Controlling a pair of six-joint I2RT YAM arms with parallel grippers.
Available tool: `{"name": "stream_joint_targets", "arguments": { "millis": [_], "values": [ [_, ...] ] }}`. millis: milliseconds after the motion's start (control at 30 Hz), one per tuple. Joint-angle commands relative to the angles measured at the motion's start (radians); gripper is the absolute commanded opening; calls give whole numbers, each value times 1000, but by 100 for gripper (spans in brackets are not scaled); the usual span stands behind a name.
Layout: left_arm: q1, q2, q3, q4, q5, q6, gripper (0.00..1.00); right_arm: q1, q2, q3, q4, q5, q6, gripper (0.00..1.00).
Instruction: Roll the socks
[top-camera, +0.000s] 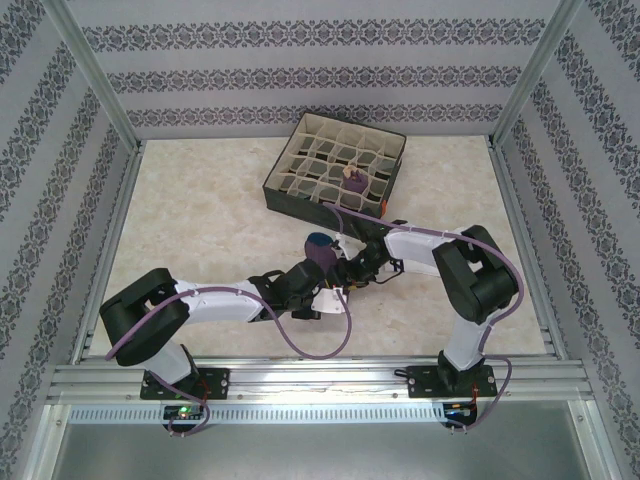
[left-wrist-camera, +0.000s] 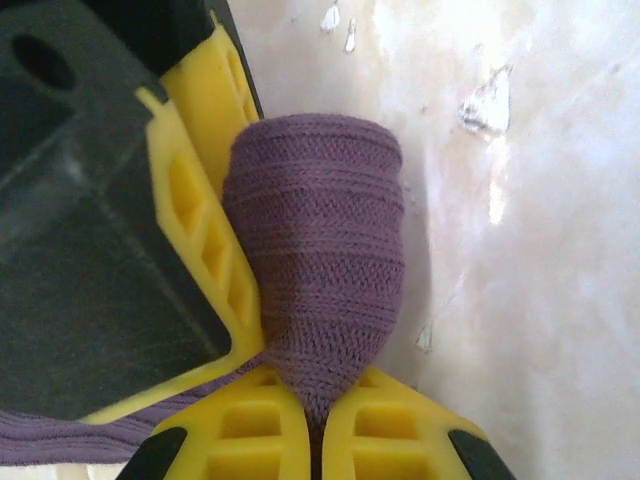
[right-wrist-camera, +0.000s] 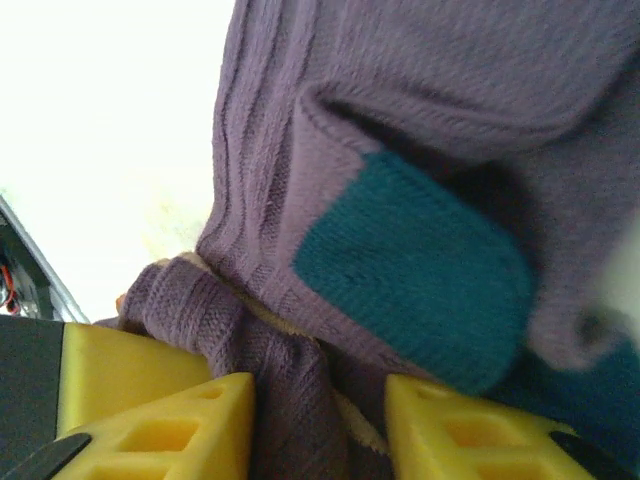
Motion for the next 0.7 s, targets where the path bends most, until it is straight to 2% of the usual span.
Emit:
{"name": "stream_joint_targets", "arguments": {
  "millis": [0,167,300,500,667],
  "values": [
    [3,29,62,-213,91,-119,0,-21,-69,-45,42,6,33,42],
    [52,72,149,-336,206,-243,0,-30,-146,-97,109,40,48,37],
    [93,119,206,-403,277,-314,0,-31,-177,-152,208,10,77,31],
    [192,166,227,-404,408,-469,0,-34,-186,-227,326,-62,75,33],
    [254,205,220,-381,487,-550,0,-34,-146,-252,353,-93,62,37]
  ]
}}
